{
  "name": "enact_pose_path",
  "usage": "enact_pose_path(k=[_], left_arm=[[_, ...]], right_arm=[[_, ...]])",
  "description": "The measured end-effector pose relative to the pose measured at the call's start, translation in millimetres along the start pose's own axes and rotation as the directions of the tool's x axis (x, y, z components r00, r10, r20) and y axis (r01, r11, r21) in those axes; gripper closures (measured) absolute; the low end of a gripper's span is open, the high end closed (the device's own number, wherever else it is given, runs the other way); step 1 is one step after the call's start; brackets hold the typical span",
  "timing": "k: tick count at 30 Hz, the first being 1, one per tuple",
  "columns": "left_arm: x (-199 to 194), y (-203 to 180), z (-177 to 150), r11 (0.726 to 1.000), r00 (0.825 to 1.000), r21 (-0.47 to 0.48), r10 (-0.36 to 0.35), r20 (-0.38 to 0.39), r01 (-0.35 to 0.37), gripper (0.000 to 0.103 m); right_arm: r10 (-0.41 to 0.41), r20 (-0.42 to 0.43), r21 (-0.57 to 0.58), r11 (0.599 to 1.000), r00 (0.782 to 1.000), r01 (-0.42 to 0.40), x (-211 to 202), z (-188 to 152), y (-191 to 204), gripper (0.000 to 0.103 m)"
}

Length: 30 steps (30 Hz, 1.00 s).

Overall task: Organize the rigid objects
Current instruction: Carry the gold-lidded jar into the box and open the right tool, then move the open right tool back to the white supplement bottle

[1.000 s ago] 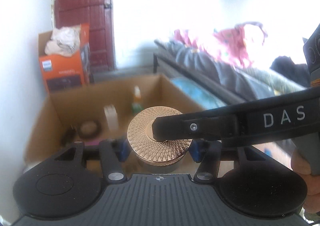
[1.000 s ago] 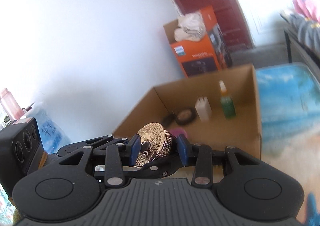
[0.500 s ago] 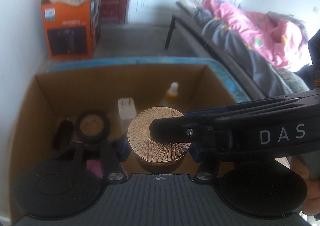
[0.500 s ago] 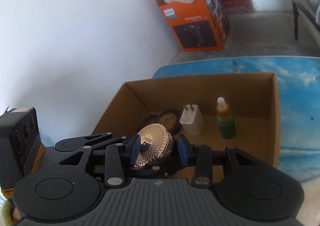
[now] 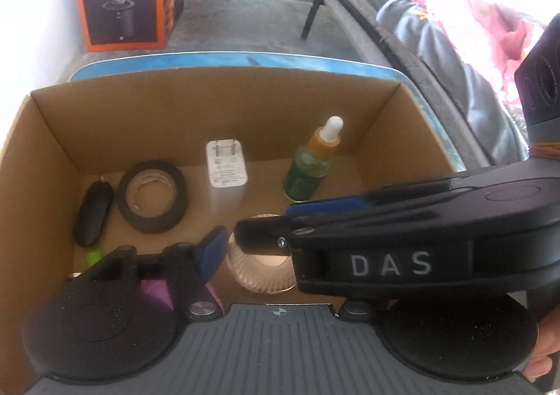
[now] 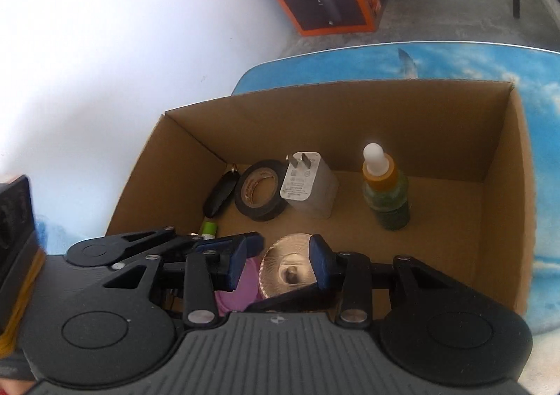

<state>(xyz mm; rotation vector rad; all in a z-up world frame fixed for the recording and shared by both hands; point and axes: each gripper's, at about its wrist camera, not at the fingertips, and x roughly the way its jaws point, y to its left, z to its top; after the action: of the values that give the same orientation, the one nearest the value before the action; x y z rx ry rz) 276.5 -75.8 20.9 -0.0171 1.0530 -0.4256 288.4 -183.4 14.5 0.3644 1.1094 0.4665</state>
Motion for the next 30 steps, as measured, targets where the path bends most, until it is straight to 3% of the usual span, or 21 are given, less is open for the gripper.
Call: enact_pose_path(k=[7,12,19,21,24,28,30], left_arm=[[-10,1,-4,0.999,0.998,-0.044,-0.022,0.052,0.024,0.029],[-41,-11,-18,0.999,0.987,-0.008,-0.042,0.154,0.044,0.025],[-106,-34,-62,0.993,0.938,0.105,-0.091,0.336,0.059,0.006],[-125,-36,-81,0.988,0.918,0.134,-0.121,0.379,0.074,0.004],[-149,-35,-112,0.983,0.889,0.168,-0.137,0.436,0.069,0.001],[-165,-29,-145,0.986,0.876,0.164,-0.082,0.475,0.003,0.000],[-169,-20,-159,0.990,0.872,0.135,-0.037,0.487,-0.034,0.000]], right_arm=[[0.015,0.045,0.006,1.000,0.999,-0.016,-10,-2,0,0.060],[0.059,0.127,-0.004,0.998,0.990,-0.059,-42,-17,3,0.060],[0.135,0.289,-0.060,0.991,0.948,-0.123,-118,-69,18,0.059],[0.152,0.336,-0.082,0.988,0.930,-0.132,-138,-88,24,0.040],[0.156,0.406,-0.104,0.987,0.901,-0.124,-160,-120,32,0.037],[0.186,0.459,-0.111,0.982,0.868,-0.152,-173,-161,45,0.037],[0.222,0.454,-0.115,0.975,0.863,-0.190,-167,-177,52,0.037]])
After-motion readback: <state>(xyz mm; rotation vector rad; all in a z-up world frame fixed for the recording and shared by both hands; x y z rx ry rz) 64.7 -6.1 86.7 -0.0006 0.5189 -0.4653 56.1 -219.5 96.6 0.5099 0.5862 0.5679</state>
